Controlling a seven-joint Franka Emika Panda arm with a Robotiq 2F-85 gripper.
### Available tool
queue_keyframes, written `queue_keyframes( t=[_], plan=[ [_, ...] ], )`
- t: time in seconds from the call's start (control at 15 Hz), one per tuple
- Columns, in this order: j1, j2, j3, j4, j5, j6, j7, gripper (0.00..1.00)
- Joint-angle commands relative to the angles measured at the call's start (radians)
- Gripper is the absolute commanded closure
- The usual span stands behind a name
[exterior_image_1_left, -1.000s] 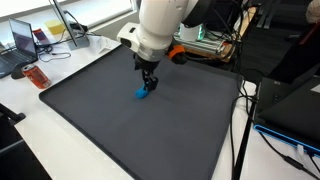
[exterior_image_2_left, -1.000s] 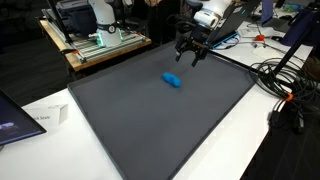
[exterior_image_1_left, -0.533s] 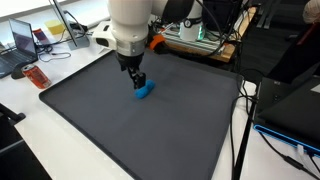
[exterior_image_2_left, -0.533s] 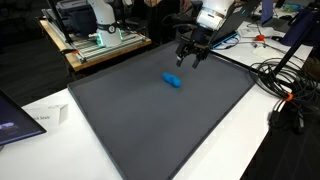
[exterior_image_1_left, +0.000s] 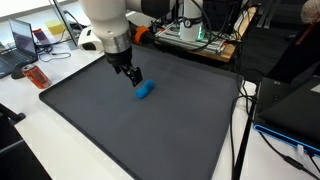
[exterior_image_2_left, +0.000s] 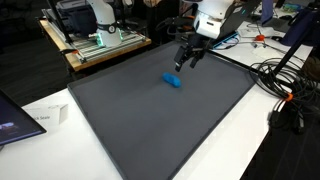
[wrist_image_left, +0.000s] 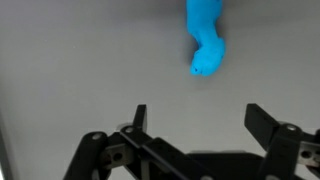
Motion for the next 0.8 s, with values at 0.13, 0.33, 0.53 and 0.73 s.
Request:
queue_keyframes(
  t=[0.13,0.33,0.53,0.73],
  plan=[
    [-0.029,0.038,0.011,0.107,0.118,-0.168,-0.164,0.0],
    [-0.048,0.052,0.018,0.143,0.167,-0.218,-0.228,0.0],
    [-0.079,0.058,0.031,0.161,0.228,-0.226,-0.309,0.0],
    [-0.116,0.056,0.042,0.156,0.283,-0.211,-0.398,0.0]
  ],
)
